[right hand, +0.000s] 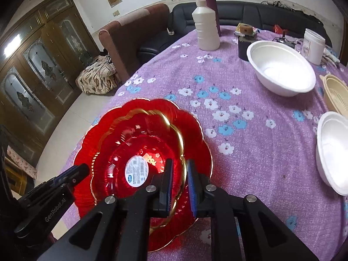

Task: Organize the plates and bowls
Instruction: 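Open the left gripper and lift it off the plate stack, then grasp the rim of the large white foam bowl with the left gripper, then lift the white bowl and carry it toward the red plate stack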

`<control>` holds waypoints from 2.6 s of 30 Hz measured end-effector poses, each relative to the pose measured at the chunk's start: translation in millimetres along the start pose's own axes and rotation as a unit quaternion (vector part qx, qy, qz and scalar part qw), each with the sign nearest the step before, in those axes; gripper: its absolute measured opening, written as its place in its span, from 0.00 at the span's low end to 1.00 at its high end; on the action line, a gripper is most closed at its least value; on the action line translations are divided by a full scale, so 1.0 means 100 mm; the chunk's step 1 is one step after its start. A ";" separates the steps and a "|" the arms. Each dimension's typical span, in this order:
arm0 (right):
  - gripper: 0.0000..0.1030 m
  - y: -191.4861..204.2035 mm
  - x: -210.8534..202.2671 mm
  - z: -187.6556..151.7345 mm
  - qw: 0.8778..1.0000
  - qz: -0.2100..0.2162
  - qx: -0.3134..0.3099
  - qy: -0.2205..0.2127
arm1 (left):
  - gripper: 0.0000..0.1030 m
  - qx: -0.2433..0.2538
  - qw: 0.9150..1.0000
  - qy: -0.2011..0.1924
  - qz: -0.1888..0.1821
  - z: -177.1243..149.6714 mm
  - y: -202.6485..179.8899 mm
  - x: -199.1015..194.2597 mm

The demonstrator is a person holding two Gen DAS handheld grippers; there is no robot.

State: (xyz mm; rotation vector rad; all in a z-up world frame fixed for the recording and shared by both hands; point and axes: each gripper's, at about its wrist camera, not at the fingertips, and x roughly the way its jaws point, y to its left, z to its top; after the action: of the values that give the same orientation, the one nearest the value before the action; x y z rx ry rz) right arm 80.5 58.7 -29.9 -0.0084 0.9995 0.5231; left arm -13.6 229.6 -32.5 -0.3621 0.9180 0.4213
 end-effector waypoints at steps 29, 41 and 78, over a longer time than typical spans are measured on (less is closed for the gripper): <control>0.73 -2.13 -1.37 -0.51 0.968 -0.037 0.224 -0.107 | 0.74 0.131 0.974 0.054 -0.176 -0.18 -2.09 -0.09; 0.55 -2.65 -1.16 -0.54 0.953 -0.053 0.285 -0.084 | 0.73 0.147 0.970 0.091 -0.169 -0.26 -2.65 0.30; 0.08 -2.34 -1.12 -0.69 0.957 -0.034 0.275 -0.079 | 0.10 0.176 0.963 0.086 -0.186 -0.47 -2.54 0.13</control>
State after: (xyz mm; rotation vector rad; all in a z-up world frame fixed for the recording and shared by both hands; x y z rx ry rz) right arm 76.9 -209.7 -31.7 0.4882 0.9566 0.1645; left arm 86.8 -8.6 -38.5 -0.2382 1.0474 -0.1236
